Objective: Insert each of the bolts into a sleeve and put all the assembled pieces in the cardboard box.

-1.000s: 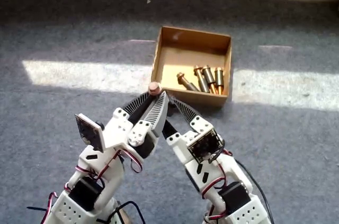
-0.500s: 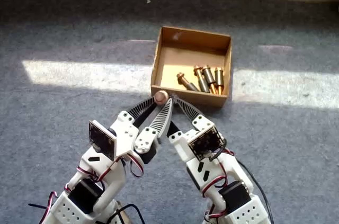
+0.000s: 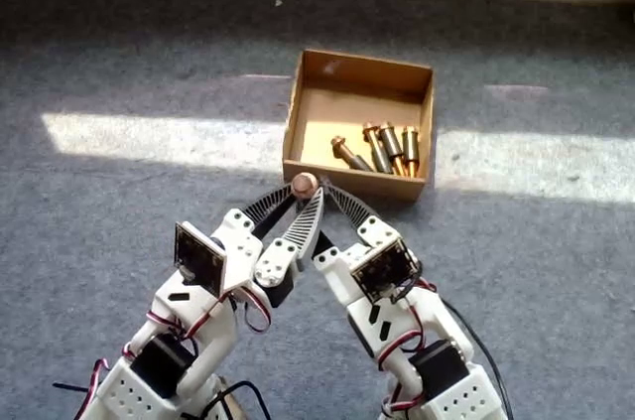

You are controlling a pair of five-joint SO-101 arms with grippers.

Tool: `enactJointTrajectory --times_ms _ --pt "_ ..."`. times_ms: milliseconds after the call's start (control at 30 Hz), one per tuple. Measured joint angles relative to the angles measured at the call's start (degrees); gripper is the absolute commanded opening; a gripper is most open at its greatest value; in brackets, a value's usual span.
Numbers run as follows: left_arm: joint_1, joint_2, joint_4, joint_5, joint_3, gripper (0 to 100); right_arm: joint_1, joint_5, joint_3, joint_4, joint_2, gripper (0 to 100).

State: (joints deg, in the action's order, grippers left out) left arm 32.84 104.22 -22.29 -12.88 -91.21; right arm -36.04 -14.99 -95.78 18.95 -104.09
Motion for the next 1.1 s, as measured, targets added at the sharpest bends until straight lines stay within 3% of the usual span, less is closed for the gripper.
enactJointTrajectory --times_ms 333,533,867,1100 --pt "-0.4 0.1 -4.0 -0.1 0.2 1 -1.8 0.0 0.0 0.1 0.1 0.5" --pt "-0.6 0.2 -8.4 -0.1 1.0 17 -2.3 0.0 0.0 0.2 0.2 0.5" --pt "-0.8 0.2 -14.0 -1.1 2.0 16 -1.1 0.3 0.0 0.2 0.2 0.5" --pt "-4.0 0.2 -19.0 -1.2 5.5 15 5.1 5.9 0.0 0.2 0.2 0.5"
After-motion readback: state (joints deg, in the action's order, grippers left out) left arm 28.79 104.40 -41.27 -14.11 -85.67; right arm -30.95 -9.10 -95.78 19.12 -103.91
